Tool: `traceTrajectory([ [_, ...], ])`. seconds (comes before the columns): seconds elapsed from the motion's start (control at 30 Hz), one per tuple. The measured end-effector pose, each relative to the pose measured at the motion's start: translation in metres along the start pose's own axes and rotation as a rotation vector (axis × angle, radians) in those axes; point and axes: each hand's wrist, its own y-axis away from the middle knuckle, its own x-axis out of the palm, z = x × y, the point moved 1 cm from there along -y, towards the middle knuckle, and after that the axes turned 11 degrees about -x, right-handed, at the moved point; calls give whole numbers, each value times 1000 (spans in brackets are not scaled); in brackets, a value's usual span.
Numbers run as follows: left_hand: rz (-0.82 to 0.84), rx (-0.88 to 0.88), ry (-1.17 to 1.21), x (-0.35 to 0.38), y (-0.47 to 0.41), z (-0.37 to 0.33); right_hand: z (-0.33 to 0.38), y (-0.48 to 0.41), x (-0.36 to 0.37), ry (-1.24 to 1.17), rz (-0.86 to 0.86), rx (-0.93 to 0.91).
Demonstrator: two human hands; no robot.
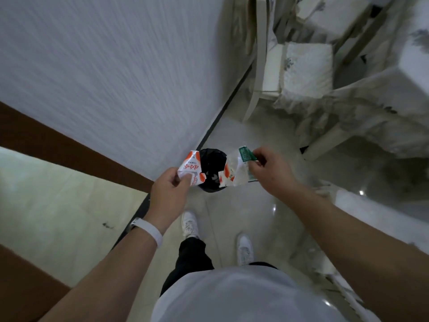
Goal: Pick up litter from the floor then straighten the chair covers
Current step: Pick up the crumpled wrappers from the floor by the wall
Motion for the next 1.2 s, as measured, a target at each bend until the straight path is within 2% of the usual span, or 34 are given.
traceTrajectory([
  [0.27,141,3,-115,-30,-122,6,23,-64,57,60,-43,115],
  [0.53,213,-106,-162,-2,-197,28,-7,-110,96,76,10,207],
  [0.8,160,-160,-153,70,-267,82,-105,-172,153,74,96,243],
  [1.0,126,-204,-205,140,-338,160,-203,-212,227,42,154,281],
  [1.2,195,-216,-311,202,-402,245,-294,-230,301,75,162,312],
])
